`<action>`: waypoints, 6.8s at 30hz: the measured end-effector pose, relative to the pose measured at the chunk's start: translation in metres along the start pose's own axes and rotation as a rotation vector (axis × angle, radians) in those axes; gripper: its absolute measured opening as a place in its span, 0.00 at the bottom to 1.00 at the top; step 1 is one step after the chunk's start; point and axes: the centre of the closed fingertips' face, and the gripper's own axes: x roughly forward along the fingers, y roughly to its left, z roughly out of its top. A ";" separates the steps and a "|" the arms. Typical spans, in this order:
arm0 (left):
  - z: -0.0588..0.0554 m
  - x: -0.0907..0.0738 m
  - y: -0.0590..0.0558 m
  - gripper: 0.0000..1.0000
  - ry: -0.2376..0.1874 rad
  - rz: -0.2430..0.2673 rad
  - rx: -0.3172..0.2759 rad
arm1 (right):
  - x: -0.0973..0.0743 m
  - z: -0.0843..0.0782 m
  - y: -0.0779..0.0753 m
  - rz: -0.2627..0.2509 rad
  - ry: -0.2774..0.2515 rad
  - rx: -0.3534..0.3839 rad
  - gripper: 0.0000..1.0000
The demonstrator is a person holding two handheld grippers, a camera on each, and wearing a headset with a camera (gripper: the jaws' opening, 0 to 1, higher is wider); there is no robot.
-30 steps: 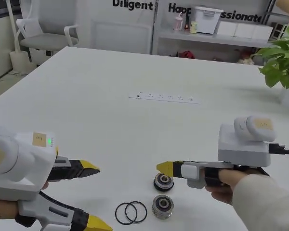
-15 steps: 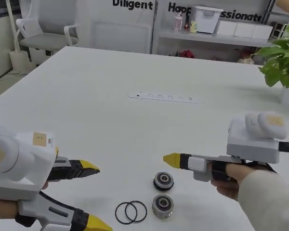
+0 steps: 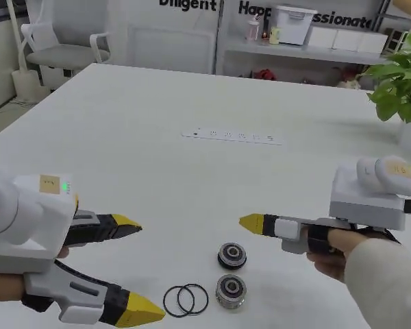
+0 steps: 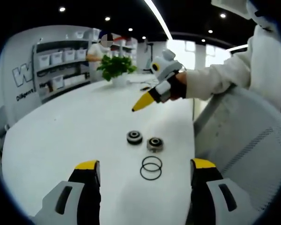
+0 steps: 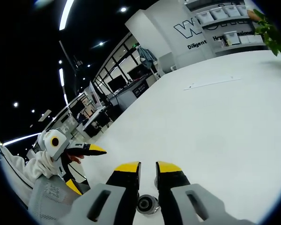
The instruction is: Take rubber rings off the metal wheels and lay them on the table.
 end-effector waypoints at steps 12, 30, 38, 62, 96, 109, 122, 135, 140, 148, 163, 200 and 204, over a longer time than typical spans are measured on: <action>0.025 -0.007 0.010 0.85 0.008 0.017 0.058 | -0.004 0.003 -0.007 -0.021 -0.017 0.013 0.10; 0.095 0.003 0.027 0.82 -0.037 -0.014 0.229 | -0.005 -0.004 -0.020 -0.059 0.012 -0.009 0.10; 0.124 0.020 0.034 0.80 -0.082 -0.030 0.263 | -0.002 -0.014 -0.024 -0.071 0.061 -0.034 0.10; 0.082 0.091 0.031 0.66 -0.052 -0.046 0.238 | 0.001 -0.038 -0.046 -0.099 0.172 -0.169 0.11; 0.010 0.138 0.028 0.23 0.057 -0.064 0.108 | 0.014 -0.062 -0.040 -0.062 0.259 -0.371 0.24; 0.009 0.141 0.030 0.19 0.050 -0.056 0.064 | 0.020 -0.064 -0.040 -0.054 0.262 -0.402 0.24; 0.006 0.141 0.028 0.15 0.055 -0.055 0.093 | 0.025 -0.066 -0.040 -0.039 0.271 -0.446 0.21; 0.004 0.137 0.030 0.14 0.056 -0.047 0.098 | 0.024 -0.069 -0.039 -0.019 0.295 -0.522 0.06; 0.003 0.136 0.030 0.14 0.056 -0.044 0.094 | 0.024 -0.069 -0.039 -0.021 0.294 -0.523 0.05; 0.003 0.136 0.030 0.14 0.051 -0.041 0.093 | 0.023 -0.067 -0.042 -0.041 0.293 -0.511 0.00; 0.003 0.136 0.030 0.14 0.044 -0.039 0.087 | 0.019 -0.059 -0.048 -0.072 0.245 -0.222 0.00; 0.004 0.135 0.029 0.14 0.040 -0.026 0.106 | 0.020 -0.051 -0.035 -0.029 0.185 -0.009 0.00; 0.004 0.135 0.029 0.14 0.040 -0.026 0.105 | 0.020 -0.051 -0.034 -0.027 0.184 -0.006 0.00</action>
